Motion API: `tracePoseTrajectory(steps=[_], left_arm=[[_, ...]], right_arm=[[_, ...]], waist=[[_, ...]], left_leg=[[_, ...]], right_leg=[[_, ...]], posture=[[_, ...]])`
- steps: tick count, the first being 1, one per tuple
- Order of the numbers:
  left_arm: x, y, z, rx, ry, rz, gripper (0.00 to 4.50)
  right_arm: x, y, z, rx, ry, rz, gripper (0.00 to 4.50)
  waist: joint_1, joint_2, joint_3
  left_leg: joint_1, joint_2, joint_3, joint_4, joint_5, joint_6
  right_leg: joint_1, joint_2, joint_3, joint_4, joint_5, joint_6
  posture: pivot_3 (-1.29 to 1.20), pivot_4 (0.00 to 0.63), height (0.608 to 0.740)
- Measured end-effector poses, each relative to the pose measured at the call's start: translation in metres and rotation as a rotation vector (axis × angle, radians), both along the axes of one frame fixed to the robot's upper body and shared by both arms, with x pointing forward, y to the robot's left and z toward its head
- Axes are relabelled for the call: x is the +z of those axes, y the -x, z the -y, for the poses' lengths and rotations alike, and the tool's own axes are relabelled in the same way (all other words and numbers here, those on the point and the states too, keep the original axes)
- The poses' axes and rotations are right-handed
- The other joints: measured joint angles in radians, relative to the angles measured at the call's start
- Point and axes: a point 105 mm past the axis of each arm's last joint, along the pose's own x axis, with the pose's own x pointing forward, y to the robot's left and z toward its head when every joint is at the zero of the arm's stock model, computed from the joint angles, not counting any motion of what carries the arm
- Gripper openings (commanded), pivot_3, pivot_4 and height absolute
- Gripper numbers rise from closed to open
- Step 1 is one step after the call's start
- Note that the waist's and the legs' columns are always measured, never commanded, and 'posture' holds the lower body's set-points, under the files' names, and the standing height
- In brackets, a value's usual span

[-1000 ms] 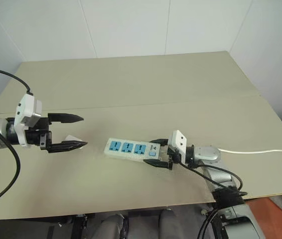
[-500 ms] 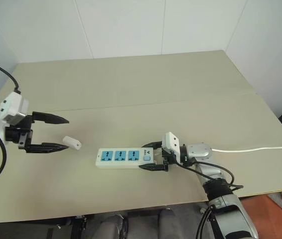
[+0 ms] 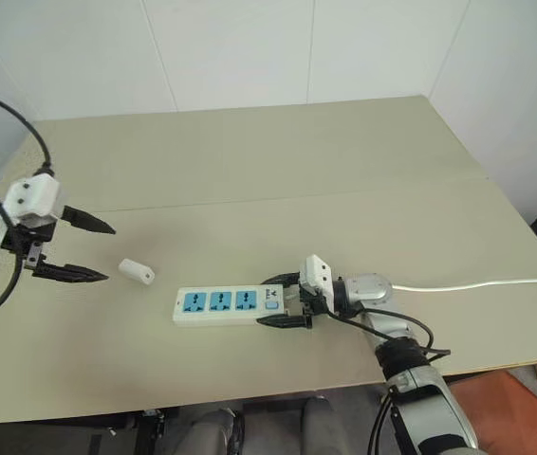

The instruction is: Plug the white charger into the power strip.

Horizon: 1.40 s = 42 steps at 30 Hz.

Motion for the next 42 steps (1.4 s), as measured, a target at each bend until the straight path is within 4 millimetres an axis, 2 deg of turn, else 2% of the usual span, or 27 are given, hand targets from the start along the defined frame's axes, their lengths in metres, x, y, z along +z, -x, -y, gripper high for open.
tracePoseTrajectory(steps=[2, 6, 9, 12, 15, 24, 30, 36, 42], left_arm=[[0.004, -0.009, -0.003, -0.05, -0.128, 0.034, 4.5], [0.013, -0.026, 0.004, -0.166, -0.289, 0.087, 4.5], [-0.001, -0.034, 0.009, -0.262, -0.405, 0.057, 4.5], [-0.025, -0.037, 0.011, -0.325, -0.459, -0.017, 4.5], [-0.031, -0.037, 0.01, -0.352, -0.485, -0.039, 4.5], [-0.031, -0.038, 0.014, -0.399, -0.517, -0.028, 4.5], [-0.053, -0.034, 0.022, -0.457, -0.531, -0.06, 4.5], [-0.066, -0.031, 0.031, -0.497, -0.537, -0.053, 4.5], [-0.083, -0.035, 0.041, -0.515, -0.56, -0.023, 4.5]], right_arm=[[0.0, 0.0, 0.0, 0.001, 0.0, 0.001, 3.41], [0.0, 0.0, 0.0, 0.001, 0.001, 0.001, 3.41], [0.0, 0.0, -0.001, 0.003, 0.0, 0.001, 3.41], [0.001, 0.0, -0.002, 0.001, 0.0, 0.0, 3.41], [0.002, 0.0, -0.002, -0.001, -0.002, 0.007, 3.41], [0.001, 0.0, -0.001, -0.02, -0.004, 0.001, 3.41], [0.001, 0.001, -0.002, -0.027, -0.006, 0.0, 3.41], [0.001, 0.0, -0.002, -0.031, -0.007, -0.001, 3.41], [0.001, 0.0, -0.003, -0.038, -0.011, -0.003, 3.41]], waist=[[0.001, -0.001, 0.0], [0.001, -0.001, 0.0], [-0.002, -0.001, 0.0], [-0.003, -0.001, 0.0], [-0.005, -0.001, 0.0], [-0.004, -0.001, 0.0], [-0.003, -0.001, 0.0], [-0.002, -0.001, 0.0], [-0.002, -0.001, 0.0]], left_leg=[[0.0, 0.0, 0.0, 0.0, 0.0, 0.0], [-0.001, 0.0, 0.0, 0.001, 0.0, 0.0], [-0.001, 0.0, 0.0, 0.001, 0.0, 0.0], [-0.004, 0.0, 0.0, 0.003, 0.0, 0.0], [-0.014, 0.0, -0.001, 0.008, 0.0, 0.0], [-0.015, -0.001, -0.001, 0.015, 0.0, 0.001], [-0.015, -0.001, -0.002, 0.016, 0.0, 0.001], [-0.014, -0.001, -0.002, 0.016, 0.0, 0.001], [-0.014, -0.001, -0.002, 0.017, 0.0, 0.001]], right_leg=[[0.0, 0.0, 0.0, 0.0, 0.0, 0.0], [0.0, 0.0, 0.0, 0.002, 0.0, 0.0], [-0.001, 0.0, 0.0, 0.002, 0.0, 0.0], [-0.005, 0.0, 0.0, 0.006, 0.0, 0.0], [-0.015, 0.001, 0.0, 0.008, 0.0, 0.0], [-0.013, 0.001, 0.0, 0.008, 0.0, 0.0], [-0.013, 0.001, 0.0, 0.01, 0.0, 0.0], [-0.013, 0.001, 0.0, 0.01, 0.0, 0.0], [-0.013, 0.001, 0.0, 0.011, 0.0, 0.0]], posture=[[0.0, 0.15, 0.74], [0.0, 0.15, 0.74], [0.0, 0.15, 0.74], [0.0, 0.15, 0.74], [0.0, 0.15, 0.74], [0.0, 0.15, 0.74], [0.0, 0.15, 0.74], [0.0, 0.15, 0.74], [0.0, 0.15, 0.74]])
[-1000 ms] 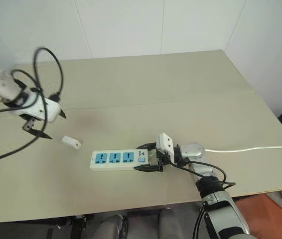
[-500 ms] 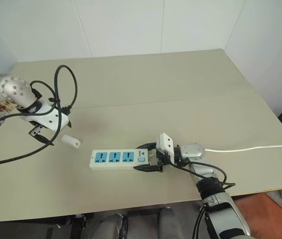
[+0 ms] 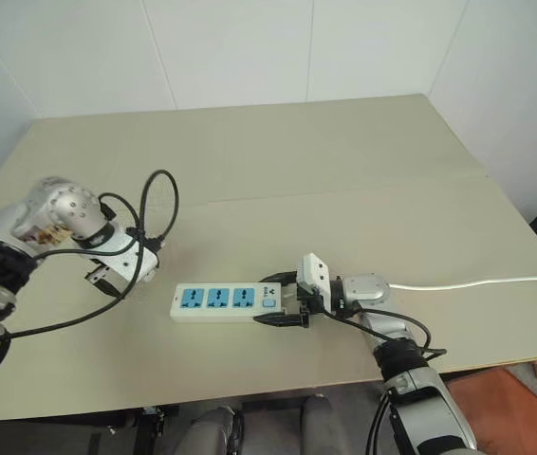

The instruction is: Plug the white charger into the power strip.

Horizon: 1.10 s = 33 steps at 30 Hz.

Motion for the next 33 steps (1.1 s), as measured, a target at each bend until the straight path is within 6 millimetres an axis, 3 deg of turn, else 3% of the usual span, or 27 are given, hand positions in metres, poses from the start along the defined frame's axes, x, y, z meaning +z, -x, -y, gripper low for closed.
tracePoseTrajectory(steps=[12, 15, 25, 33], left_arm=[[-0.003, -0.014, -0.001, 0.003, -0.029, 0.108, 4.5], [-0.003, -0.014, -0.001, 0.003, -0.031, 0.105, 3.91], [-0.005, -0.012, -0.001, 0.001, -0.031, 0.088, 1.01], [0.001, -0.014, 0.015, -0.01, 0.053, 0.093, 1.01]], right_arm=[[-0.001, 0.0, 0.0, -0.029, -0.006, -0.01, 3.41], [-0.001, 0.0, 0.0, -0.029, -0.005, -0.01, 3.41], [-0.001, -0.001, 0.002, -0.033, -0.001, -0.008, 3.41], [0.0, -0.001, 0.002, -0.03, -0.001, -0.006, 3.41]], waist=[[0.005, 0.001, -0.001], [0.004, 0.001, -0.001], [0.008, 0.0, -0.001], [0.007, 0.0, 0.0]], left_leg=[[0.006, -0.001, 0.0, 0.001, 0.0, 0.0], [0.006, -0.001, 0.0, 0.001, 0.001, -0.001], [0.006, -0.001, 0.0, 0.002, 0.001, -0.001], [0.004, -0.001, -0.001, 0.002, 0.001, -0.001]], right_leg=[[0.003, 0.0, 0.001, 0.009, 0.0, 0.0], [0.003, 0.0, 0.001, 0.01, 0.0, 0.0], [0.003, 0.0, 0.001, 0.011, 0.0, 0.0], [0.001, 0.0, 0.001, 0.01, 0.0, 0.0]], posture=[[0.0, 0.15, 0.74], [0.0, 0.15, 0.74], [0.0, 0.15, 0.74], [0.0, 0.15, 0.74]])
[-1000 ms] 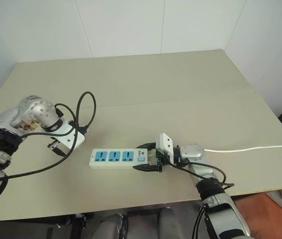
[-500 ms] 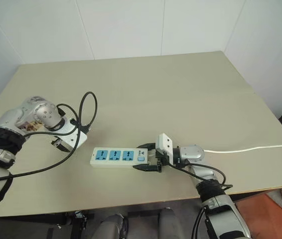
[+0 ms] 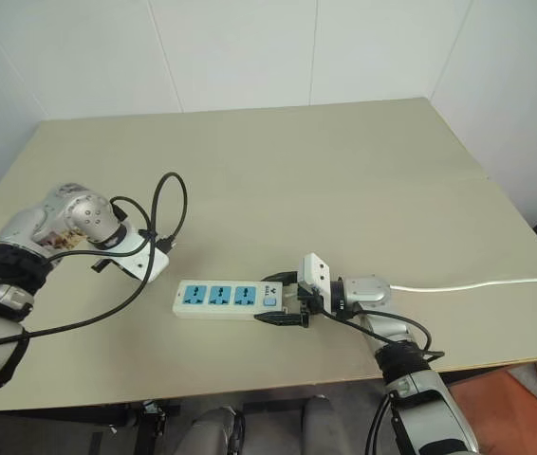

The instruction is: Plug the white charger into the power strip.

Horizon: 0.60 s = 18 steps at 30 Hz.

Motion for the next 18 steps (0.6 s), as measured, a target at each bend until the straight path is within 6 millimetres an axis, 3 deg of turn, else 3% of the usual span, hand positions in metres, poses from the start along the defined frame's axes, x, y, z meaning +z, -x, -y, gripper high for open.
tracePoseTrajectory(steps=[7, 11, 13, 16, 18], left_arm=[[0.033, 0.003, 0.045, -0.005, 0.277, -0.016, 1.01], [0.068, 0.006, 0.084, 0.038, 0.585, -0.036, 1.01], [0.085, 0.007, 0.112, 0.074, 0.83, -0.081, 1.01], [0.093, 0.019, 0.139, 0.078, 1.052, -0.172, 1.01], [0.086, 0.028, 0.147, 0.096, 1.117, -0.235, 1.01]], right_arm=[[-0.001, 0.001, 0.0, 0.006, 0.004, -0.002, 3.41], [-0.001, 0.001, 0.0, 0.004, 0.007, 0.0, 3.41], [-0.001, 0.0, 0.0, 0.002, 0.005, -0.004, 3.41], [-0.002, 0.001, -0.004, 0.013, 0.004, -0.005, 3.41], [-0.001, 0.0, -0.006, 0.019, 0.008, 0.001, 3.41]], waist=[[-0.004, 0.0, 0.0], [-0.003, 0.0, 0.0], [-0.003, 0.0, 0.0], [-0.011, 0.0, 0.0], [-0.018, 0.0, 0.0]], left_leg=[[-0.002, 0.0, -0.001, 0.0, 0.0, 0.0], [-0.002, 0.0, -0.002, 0.001, 0.0, 0.0], [-0.001, 0.0, -0.004, 0.001, 0.0, 0.0], [0.0, 0.001, -0.004, 0.001, 0.0, 0.0], [0.001, 0.001, -0.004, 0.0, 0.0, 0.0]], right_leg=[[-0.001, 0.0, 0.0, -0.001, 0.0, 0.0], [0.0, 0.0, 0.0, -0.001, 0.0, 0.0], [0.0, 0.0, 0.0, -0.001, 0.0, 0.0], [-0.001, 0.0, 0.002, 0.0, 0.0, 0.0], [-0.001, 0.0, 0.002, 0.0, 0.0, 0.0]], posture=[[0.0, 0.15, 0.74], [0.0, 0.15, 0.74], [0.0, 0.15, 0.74], [0.0, 0.15, 0.74], [0.0, 0.15, 0.74]])
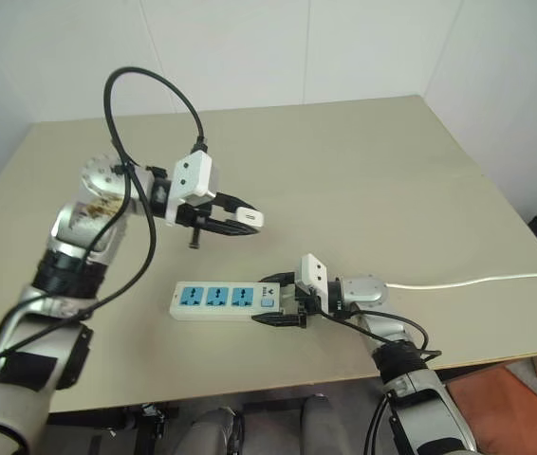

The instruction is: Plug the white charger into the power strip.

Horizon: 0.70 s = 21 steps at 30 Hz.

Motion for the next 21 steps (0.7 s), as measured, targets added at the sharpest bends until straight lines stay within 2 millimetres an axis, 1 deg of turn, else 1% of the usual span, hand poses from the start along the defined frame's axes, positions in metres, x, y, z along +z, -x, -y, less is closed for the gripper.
tracePoseTrajectory(steps=[3, 6, 9, 12, 14, 17, 21], left_arm=[[-0.009, 0.006, 0.002, 0.021, 0.054, -0.056, 1.01], [-0.018, 0.013, 0.012, 0.025, 0.134, -0.101, 1.01], [-0.03, 0.018, 0.014, 0.029, 0.166, -0.153, 1.01], [-0.039, 0.024, 0.012, 0.001, 0.204, -0.184, 1.01], [-0.041, 0.025, 0.011, 0.003, 0.221, -0.192, 1.01], [-0.041, 0.028, 0.003, 0.004, 0.286, -0.196, 1.01], [-0.048, 0.036, -0.007, -0.005, 0.335, -0.255, 1.01]], right_arm=[[-0.001, -0.001, 0.0, -0.004, -0.001, -0.001, 3.41], [-0.001, -0.002, 0.0, -0.005, 0.0, 0.002, 3.41], [-0.001, -0.002, -0.001, -0.004, 0.001, 0.006, 3.41], [-0.001, -0.002, -0.001, -0.008, 0.0, 0.006, 3.41], [-0.001, -0.002, -0.001, -0.011, -0.001, 0.006, 3.41], [-0.002, -0.002, -0.001, -0.013, -0.004, 0.003, 3.41], [-0.002, -0.001, -0.001, -0.01, -0.01, 0.0, 3.41]], waist=[[0.0, 0.0, 0.0], [0.006, 0.0, 0.0], [0.006, 0.0, 0.0], [0.008, 0.0, 0.0], [0.011, 0.0, 0.0], [0.011, 0.0, 0.0], [0.013, 0.0, 0.0]], left_leg=[[0.0, 0.0, 0.0, 0.0, 0.0, 0.0], [0.001, 0.0, 0.0, 0.0, 0.0, 0.0], [0.003, 0.0, 0.001, -0.001, 0.0, 0.0], [0.003, 0.0, 0.001, -0.001, 0.0, 0.0], [0.003, 0.0, 0.001, -0.001, 0.0, 0.0], [0.004, 0.001, 0.001, -0.002, 0.0, 0.0], [0.004, 0.001, 0.002, -0.002, 0.0, 0.0]], right_leg=[[0.001, 0.0, 0.0, 0.0, 0.0, 0.0], [0.002, 0.0, 0.001, -0.001, 0.001, -0.001], [0.001, 0.0, 0.002, -0.001, 0.001, -0.001], [0.002, 0.0, 0.002, -0.001, 0.001, -0.001], [0.002, 0.0, 0.002, -0.001, 0.001, -0.002], [0.002, 0.0, 0.002, -0.002, 0.002, -0.002], [0.002, 0.0, 0.002, -0.002, 0.002, -0.002]], posture=[[0.0, 0.15, 0.74], [0.0, 0.15, 0.74], [0.0, 0.15, 0.74], [0.0, 0.15, 0.74], [0.0, 0.15, 0.74], [0.0, 0.15, 0.74], [0.0, 0.15, 0.74]])
